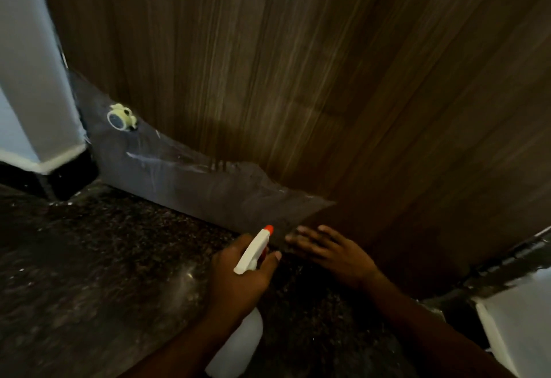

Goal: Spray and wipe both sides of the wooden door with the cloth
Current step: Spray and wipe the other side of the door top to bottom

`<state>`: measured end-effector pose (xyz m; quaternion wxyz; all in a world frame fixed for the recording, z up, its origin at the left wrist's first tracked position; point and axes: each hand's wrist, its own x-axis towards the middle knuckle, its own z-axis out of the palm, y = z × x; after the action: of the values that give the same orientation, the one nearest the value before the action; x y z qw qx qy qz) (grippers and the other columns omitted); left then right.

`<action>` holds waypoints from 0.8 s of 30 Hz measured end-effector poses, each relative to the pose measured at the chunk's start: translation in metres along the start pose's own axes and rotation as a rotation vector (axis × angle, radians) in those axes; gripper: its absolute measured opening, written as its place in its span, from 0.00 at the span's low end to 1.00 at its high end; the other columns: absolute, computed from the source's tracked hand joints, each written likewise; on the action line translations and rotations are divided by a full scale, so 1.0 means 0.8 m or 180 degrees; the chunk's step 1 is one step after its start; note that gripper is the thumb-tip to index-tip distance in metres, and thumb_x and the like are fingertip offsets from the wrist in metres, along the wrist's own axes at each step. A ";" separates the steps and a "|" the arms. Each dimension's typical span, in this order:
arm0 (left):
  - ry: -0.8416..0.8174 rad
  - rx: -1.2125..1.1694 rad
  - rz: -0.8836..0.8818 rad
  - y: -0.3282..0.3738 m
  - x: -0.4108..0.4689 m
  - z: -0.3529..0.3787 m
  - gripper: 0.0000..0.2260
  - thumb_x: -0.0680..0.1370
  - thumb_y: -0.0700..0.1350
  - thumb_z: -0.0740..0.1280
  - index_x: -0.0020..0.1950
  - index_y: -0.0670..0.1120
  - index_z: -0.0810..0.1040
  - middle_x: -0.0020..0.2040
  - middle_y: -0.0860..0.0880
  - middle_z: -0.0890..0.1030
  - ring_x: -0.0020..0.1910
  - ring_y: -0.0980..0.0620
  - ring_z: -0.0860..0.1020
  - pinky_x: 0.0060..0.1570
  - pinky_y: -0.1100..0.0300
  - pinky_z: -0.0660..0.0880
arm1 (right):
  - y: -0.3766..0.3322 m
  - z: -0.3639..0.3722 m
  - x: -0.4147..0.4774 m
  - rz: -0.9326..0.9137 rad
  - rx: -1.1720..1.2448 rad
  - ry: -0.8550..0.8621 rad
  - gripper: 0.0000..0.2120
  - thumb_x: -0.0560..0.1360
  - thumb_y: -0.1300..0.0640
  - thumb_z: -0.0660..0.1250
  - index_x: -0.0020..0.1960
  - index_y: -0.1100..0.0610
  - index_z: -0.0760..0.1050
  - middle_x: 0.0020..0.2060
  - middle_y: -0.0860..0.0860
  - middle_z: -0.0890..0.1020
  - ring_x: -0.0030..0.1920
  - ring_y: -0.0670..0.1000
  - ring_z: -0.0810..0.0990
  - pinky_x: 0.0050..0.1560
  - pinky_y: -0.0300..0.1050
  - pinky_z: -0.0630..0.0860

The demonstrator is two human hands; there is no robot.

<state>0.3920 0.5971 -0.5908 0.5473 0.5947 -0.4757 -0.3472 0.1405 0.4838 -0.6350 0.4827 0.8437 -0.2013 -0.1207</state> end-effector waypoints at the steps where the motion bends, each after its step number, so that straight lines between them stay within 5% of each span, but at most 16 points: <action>1: 0.0037 -0.0021 -0.0029 0.001 0.001 0.001 0.08 0.69 0.43 0.76 0.37 0.52 0.77 0.31 0.51 0.79 0.33 0.57 0.78 0.31 0.66 0.74 | 0.015 -0.008 -0.002 0.0397 0.0178 0.0186 0.32 0.77 0.52 0.55 0.81 0.46 0.56 0.81 0.48 0.53 0.80 0.55 0.52 0.78 0.57 0.38; 5: 0.0243 -0.0048 -0.0026 0.009 0.012 0.005 0.08 0.69 0.45 0.76 0.45 0.48 0.81 0.36 0.52 0.81 0.35 0.57 0.79 0.37 0.63 0.77 | 0.033 -0.054 0.010 0.2350 0.0812 0.0534 0.28 0.81 0.44 0.55 0.80 0.45 0.55 0.82 0.50 0.45 0.81 0.58 0.44 0.77 0.62 0.39; 8: 0.0302 -0.0032 0.0007 0.012 0.022 0.001 0.07 0.69 0.46 0.75 0.41 0.47 0.79 0.34 0.50 0.80 0.35 0.55 0.79 0.37 0.58 0.77 | 0.020 -0.057 0.041 0.3019 0.1027 0.0803 0.31 0.78 0.54 0.63 0.79 0.50 0.57 0.81 0.54 0.42 0.80 0.63 0.40 0.77 0.64 0.40; 10: 0.0307 -0.0046 -0.0041 0.011 0.028 -0.009 0.07 0.69 0.45 0.76 0.40 0.46 0.78 0.35 0.50 0.80 0.36 0.53 0.80 0.39 0.54 0.79 | 0.007 -0.046 0.060 0.2494 0.1005 0.0862 0.36 0.76 0.54 0.62 0.81 0.49 0.53 0.81 0.54 0.42 0.80 0.62 0.39 0.77 0.63 0.38; 12: 0.0320 -0.0074 -0.0047 0.010 0.030 -0.023 0.08 0.68 0.44 0.76 0.41 0.48 0.78 0.37 0.50 0.81 0.37 0.53 0.80 0.41 0.52 0.80 | -0.015 -0.032 0.078 0.1142 0.0723 0.0620 0.41 0.73 0.54 0.61 0.81 0.50 0.47 0.81 0.53 0.48 0.80 0.60 0.42 0.78 0.60 0.39; 15: 0.0389 0.0033 0.0065 0.009 0.035 -0.048 0.08 0.69 0.44 0.76 0.44 0.48 0.79 0.37 0.53 0.80 0.38 0.56 0.80 0.41 0.55 0.80 | -0.057 -0.024 0.109 0.0169 0.0374 -0.0027 0.41 0.71 0.52 0.67 0.78 0.54 0.51 0.79 0.49 0.58 0.79 0.56 0.53 0.79 0.59 0.39; 17: 0.0449 0.0169 0.0121 0.007 0.038 -0.063 0.09 0.69 0.44 0.75 0.46 0.46 0.80 0.37 0.54 0.79 0.37 0.59 0.78 0.39 0.60 0.78 | -0.067 -0.025 0.122 0.0023 0.0249 -0.0469 0.44 0.71 0.42 0.69 0.78 0.55 0.51 0.80 0.51 0.54 0.79 0.57 0.53 0.78 0.60 0.36; 20: 0.0532 0.0203 0.0114 0.003 0.042 -0.082 0.09 0.69 0.46 0.75 0.45 0.47 0.80 0.37 0.53 0.80 0.38 0.57 0.79 0.41 0.56 0.79 | -0.036 -0.036 0.118 -0.0137 0.0074 -0.0252 0.37 0.76 0.50 0.63 0.80 0.51 0.51 0.81 0.54 0.44 0.80 0.61 0.43 0.76 0.63 0.31; 24: 0.0624 0.0185 0.0125 0.008 0.050 -0.088 0.09 0.69 0.47 0.75 0.45 0.47 0.81 0.38 0.52 0.81 0.38 0.54 0.80 0.42 0.54 0.79 | 0.029 -0.084 0.118 0.1569 0.0631 0.0495 0.34 0.76 0.53 0.61 0.81 0.44 0.56 0.81 0.50 0.51 0.81 0.57 0.48 0.78 0.59 0.39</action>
<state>0.4691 0.5823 -0.5694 0.5804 0.6320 -0.4413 -0.2626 0.2457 0.4818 -0.5822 0.4267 0.8191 -0.3737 0.0858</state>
